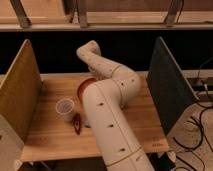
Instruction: Drag the ceramic bowl in a circle
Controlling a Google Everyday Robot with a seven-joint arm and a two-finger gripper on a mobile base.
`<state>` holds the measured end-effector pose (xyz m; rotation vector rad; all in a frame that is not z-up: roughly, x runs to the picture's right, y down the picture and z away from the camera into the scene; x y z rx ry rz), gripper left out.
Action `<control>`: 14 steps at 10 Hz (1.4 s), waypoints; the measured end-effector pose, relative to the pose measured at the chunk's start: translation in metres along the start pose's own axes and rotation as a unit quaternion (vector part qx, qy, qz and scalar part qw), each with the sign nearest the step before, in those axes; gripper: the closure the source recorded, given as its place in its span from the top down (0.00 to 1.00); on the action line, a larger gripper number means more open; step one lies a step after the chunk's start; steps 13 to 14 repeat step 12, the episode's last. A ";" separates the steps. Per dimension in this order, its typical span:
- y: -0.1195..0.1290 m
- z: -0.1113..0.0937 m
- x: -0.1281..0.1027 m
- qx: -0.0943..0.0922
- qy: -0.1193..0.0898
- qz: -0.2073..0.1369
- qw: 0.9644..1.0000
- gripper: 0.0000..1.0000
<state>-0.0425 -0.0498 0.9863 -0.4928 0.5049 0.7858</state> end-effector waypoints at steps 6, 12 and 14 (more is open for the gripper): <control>0.042 -0.022 -0.036 -0.036 -0.030 -0.055 0.997 0.23; 0.042 -0.023 -0.005 -0.067 -0.015 -0.013 0.998 0.62; 0.042 -0.023 -0.005 -0.067 -0.015 -0.013 0.998 0.62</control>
